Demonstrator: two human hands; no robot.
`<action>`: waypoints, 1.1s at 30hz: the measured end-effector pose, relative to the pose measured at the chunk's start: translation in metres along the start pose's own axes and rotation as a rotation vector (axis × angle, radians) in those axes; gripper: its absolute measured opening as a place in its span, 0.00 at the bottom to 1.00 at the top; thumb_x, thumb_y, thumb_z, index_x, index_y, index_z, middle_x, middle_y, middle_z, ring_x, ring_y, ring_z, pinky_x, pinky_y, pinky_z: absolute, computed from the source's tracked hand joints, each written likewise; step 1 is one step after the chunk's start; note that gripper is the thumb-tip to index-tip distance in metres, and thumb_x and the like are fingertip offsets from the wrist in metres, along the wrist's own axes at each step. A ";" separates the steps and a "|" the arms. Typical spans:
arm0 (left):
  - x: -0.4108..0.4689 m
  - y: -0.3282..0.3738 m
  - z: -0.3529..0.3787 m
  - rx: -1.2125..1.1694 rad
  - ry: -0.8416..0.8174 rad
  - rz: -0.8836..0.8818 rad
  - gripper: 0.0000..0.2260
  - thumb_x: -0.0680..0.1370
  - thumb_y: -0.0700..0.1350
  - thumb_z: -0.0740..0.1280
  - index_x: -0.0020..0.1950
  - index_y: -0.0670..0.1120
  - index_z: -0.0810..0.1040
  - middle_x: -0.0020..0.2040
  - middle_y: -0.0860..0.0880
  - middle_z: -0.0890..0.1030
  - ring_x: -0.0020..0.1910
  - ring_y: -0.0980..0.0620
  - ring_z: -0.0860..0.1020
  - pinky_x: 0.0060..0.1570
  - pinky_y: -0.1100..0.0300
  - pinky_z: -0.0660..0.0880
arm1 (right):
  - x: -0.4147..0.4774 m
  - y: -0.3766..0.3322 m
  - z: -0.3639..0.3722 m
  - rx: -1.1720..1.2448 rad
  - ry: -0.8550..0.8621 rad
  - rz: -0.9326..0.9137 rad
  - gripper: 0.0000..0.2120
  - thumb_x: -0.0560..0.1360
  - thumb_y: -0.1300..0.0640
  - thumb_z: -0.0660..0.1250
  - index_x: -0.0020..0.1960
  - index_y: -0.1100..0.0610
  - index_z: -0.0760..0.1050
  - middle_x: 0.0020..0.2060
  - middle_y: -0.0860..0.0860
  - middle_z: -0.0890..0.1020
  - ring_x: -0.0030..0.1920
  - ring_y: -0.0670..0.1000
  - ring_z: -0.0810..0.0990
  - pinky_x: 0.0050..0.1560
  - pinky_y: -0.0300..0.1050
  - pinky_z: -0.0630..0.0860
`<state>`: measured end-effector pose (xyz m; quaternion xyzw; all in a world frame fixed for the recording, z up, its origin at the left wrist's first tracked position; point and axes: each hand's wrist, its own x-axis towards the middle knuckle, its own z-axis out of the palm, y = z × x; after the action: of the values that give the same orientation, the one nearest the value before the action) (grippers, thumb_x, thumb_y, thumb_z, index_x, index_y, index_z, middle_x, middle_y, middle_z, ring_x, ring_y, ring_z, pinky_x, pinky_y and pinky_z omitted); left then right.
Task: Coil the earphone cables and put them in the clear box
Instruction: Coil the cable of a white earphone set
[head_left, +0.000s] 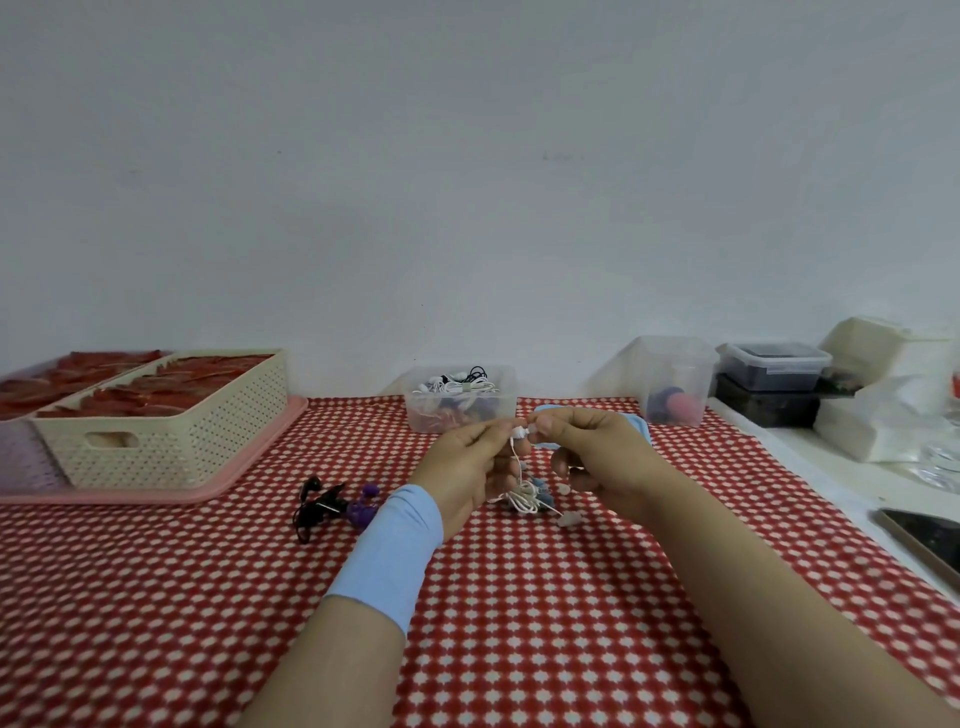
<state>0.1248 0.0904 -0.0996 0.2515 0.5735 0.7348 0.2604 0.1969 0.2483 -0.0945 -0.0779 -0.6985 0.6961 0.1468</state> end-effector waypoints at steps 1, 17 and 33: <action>0.000 -0.001 0.000 0.000 -0.007 0.011 0.10 0.82 0.40 0.62 0.59 0.41 0.80 0.39 0.49 0.81 0.32 0.55 0.76 0.31 0.66 0.75 | 0.000 0.000 -0.001 0.015 -0.008 0.002 0.07 0.80 0.58 0.67 0.50 0.59 0.83 0.43 0.53 0.84 0.28 0.46 0.73 0.25 0.36 0.60; 0.000 -0.003 -0.003 0.173 0.042 0.040 0.05 0.80 0.38 0.67 0.51 0.39 0.82 0.40 0.46 0.84 0.29 0.55 0.77 0.29 0.65 0.74 | -0.005 -0.004 -0.004 -0.229 -0.036 -0.133 0.07 0.78 0.58 0.70 0.49 0.60 0.85 0.40 0.55 0.87 0.28 0.48 0.76 0.25 0.36 0.64; -0.003 0.003 0.001 0.108 -0.008 0.039 0.05 0.80 0.38 0.66 0.48 0.41 0.82 0.39 0.48 0.83 0.30 0.56 0.76 0.28 0.67 0.73 | -0.006 -0.005 0.000 0.043 -0.095 0.021 0.07 0.80 0.59 0.67 0.53 0.58 0.82 0.40 0.53 0.84 0.30 0.48 0.76 0.24 0.35 0.63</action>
<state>0.1272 0.0882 -0.0965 0.2793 0.6064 0.7067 0.2343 0.2033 0.2461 -0.0904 -0.0487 -0.6886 0.7154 0.1079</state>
